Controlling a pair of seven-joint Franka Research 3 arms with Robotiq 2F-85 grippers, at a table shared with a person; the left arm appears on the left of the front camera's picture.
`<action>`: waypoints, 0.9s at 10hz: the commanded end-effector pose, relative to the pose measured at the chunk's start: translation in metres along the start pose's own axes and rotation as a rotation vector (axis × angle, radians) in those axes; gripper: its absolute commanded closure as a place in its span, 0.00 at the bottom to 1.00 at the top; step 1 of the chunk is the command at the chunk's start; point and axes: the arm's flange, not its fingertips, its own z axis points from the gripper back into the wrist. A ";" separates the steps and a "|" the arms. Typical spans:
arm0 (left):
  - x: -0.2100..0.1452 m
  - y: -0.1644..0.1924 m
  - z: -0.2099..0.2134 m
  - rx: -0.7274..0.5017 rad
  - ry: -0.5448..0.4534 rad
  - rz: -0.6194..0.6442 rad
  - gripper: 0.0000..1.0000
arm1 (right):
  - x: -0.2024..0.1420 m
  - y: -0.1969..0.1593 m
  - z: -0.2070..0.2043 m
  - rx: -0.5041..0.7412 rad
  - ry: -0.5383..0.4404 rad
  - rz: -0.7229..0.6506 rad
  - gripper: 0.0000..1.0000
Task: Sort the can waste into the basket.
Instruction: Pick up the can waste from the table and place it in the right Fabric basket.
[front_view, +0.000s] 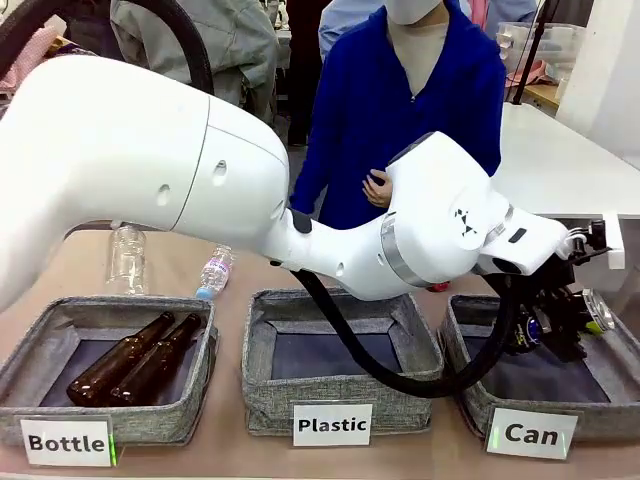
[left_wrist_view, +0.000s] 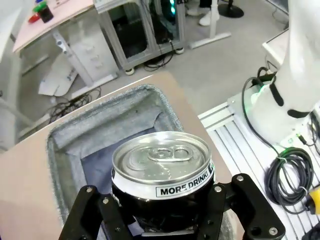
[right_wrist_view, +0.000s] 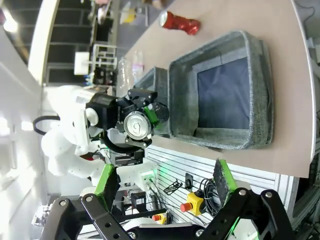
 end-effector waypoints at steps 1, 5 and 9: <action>0.008 -0.001 0.003 -0.023 -0.009 -0.007 0.40 | -0.001 0.004 0.002 -0.005 0.014 -0.023 0.00; 0.004 0.003 0.009 -0.016 -0.032 0.014 0.00 | -0.001 0.004 0.002 -0.005 0.014 -0.023 0.00; 0.002 0.004 0.022 0.024 -0.045 0.009 0.00 | -0.001 0.004 0.002 -0.005 0.014 -0.023 0.00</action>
